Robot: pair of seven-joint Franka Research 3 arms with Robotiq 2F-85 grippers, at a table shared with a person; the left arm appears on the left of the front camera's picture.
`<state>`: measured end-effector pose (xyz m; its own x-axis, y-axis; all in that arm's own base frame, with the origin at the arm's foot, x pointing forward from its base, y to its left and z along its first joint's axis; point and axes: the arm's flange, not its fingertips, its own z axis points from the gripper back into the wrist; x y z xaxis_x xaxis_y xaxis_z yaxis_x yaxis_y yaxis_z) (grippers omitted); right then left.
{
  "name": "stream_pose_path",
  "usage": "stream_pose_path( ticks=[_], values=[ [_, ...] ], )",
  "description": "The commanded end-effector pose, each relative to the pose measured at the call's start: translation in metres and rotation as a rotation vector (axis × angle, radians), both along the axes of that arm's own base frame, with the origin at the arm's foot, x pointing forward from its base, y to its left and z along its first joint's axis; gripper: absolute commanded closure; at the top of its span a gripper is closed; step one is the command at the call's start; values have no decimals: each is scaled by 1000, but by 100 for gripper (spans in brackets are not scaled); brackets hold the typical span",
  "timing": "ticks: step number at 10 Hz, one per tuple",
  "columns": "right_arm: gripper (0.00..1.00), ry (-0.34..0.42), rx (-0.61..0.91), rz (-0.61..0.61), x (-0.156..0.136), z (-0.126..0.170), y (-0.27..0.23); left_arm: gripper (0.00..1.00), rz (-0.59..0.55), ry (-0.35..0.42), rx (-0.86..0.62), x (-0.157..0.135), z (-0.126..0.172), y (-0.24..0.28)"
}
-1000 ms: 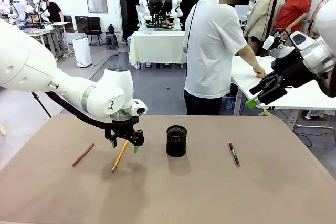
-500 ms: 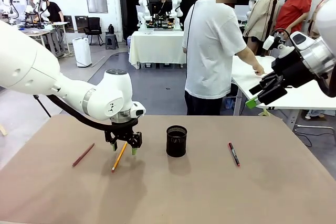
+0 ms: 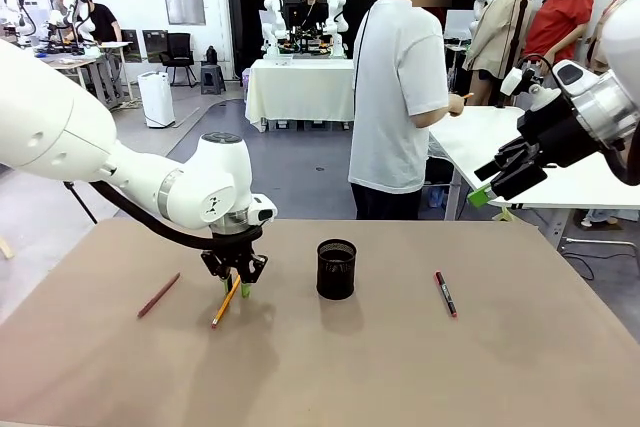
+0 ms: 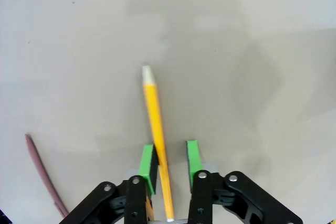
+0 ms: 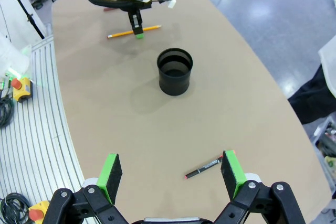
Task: Place the pens into the pen holder.
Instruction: Pick up a writing instrument from the table and place it into the Pen holder.
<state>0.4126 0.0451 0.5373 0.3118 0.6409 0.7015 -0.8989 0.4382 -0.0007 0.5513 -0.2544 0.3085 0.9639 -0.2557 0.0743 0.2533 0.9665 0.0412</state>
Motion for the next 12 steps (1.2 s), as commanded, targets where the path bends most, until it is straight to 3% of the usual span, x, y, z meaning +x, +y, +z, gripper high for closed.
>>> stream_pose_path(
  ticks=[1, 5, 8, 12],
  values=[
    [0, 6, 14, -7, 1, 2, 1, 100, 27, 0, 13, 5, 0, -1],
    [0, 6, 14, -7, 1, 2, 1, 100, 25, 25, 39, 1, -1, 4],
    [0, 6, 14, -7, 1, 2, 1, 100, -94, 20, -153, -16, 27, 11],
    [0, 6, 14, -7, 1, 2, 1, 100, -275, -139, -437, -53, 75, 45]
  ],
)
